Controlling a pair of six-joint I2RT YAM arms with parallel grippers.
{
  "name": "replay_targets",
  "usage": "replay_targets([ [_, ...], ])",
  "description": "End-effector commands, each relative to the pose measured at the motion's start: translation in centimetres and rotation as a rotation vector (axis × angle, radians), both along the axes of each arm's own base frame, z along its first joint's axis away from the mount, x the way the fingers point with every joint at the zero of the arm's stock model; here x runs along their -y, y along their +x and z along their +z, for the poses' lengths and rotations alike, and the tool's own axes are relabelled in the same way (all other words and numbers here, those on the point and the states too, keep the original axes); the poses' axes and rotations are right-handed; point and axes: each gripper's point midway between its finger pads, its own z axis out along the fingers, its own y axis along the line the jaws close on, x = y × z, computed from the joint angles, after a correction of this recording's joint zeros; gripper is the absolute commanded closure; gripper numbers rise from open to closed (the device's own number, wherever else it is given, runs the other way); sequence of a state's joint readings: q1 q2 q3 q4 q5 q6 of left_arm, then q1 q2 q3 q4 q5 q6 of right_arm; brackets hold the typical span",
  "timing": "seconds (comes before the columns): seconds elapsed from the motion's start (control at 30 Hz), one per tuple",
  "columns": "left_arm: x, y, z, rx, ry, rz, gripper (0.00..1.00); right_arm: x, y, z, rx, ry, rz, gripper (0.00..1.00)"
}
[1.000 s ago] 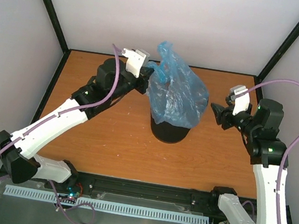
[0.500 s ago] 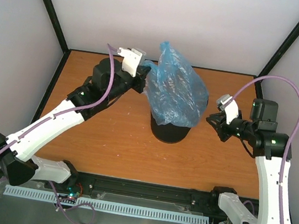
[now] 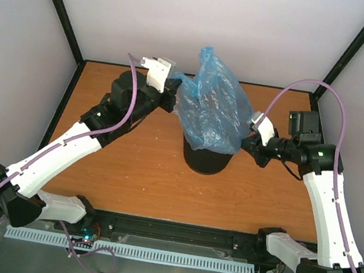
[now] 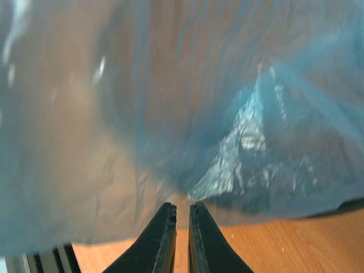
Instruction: Put the trash bags into the trash bin
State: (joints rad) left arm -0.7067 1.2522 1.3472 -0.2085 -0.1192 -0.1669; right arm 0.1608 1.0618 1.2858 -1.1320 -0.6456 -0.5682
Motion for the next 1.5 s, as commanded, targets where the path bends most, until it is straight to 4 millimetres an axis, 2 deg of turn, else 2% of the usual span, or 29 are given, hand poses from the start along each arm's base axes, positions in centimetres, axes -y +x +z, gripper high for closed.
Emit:
replay_targets([
  [0.0,-0.8,-0.2,2.2,0.047,-0.047,0.013,0.99,-1.5,2.4,1.7,0.038,0.052,0.002,0.91],
  [0.2,-0.8,-0.2,2.2,0.052,-0.044,0.014,0.99,-2.7,5.9,0.7,0.033,0.022,-0.018,0.91],
  [0.3,-0.7,-0.2,2.1,0.052,-0.042,0.014,0.99,-3.7,6.9,-0.1,0.017,-0.004,-0.009,0.90],
  [0.5,-0.5,0.0,1.6,0.046,-0.033,0.009,0.99,-3.9,8.3,-0.9,-0.041,-0.029,-0.047,0.86],
  [0.73,-0.1,0.7,0.6,0.011,-0.029,0.017,0.99,-3.4,6.1,0.9,-0.060,0.015,-0.084,0.82],
  [0.87,-0.1,0.7,0.6,0.008,-0.035,0.020,0.99,-2.3,4.9,2.3,-0.036,0.012,-0.135,0.64],
  [0.93,-0.2,0.6,0.7,0.011,-0.038,0.024,0.99,-2.0,3.9,3.4,-0.027,0.029,-0.136,0.50],
  [1.03,-0.4,0.6,0.9,0.014,-0.042,0.030,0.99,-1.6,2.0,4.5,-0.050,0.062,-0.122,0.43],
  [1.23,-0.8,0.7,0.9,0.018,-0.047,0.053,0.99,-1.1,-0.1,5.0,-0.023,0.053,-0.100,0.45],
  [1.33,-1.0,0.8,0.9,0.022,-0.044,0.065,0.99,-1.0,-1.1,4.4,-0.032,0.030,-0.061,0.54],
  [1.47,-1.1,0.7,1.0,0.025,-0.048,0.066,0.99,0.0,-1.4,1.9,-0.032,-0.065,-0.046,0.68],
])
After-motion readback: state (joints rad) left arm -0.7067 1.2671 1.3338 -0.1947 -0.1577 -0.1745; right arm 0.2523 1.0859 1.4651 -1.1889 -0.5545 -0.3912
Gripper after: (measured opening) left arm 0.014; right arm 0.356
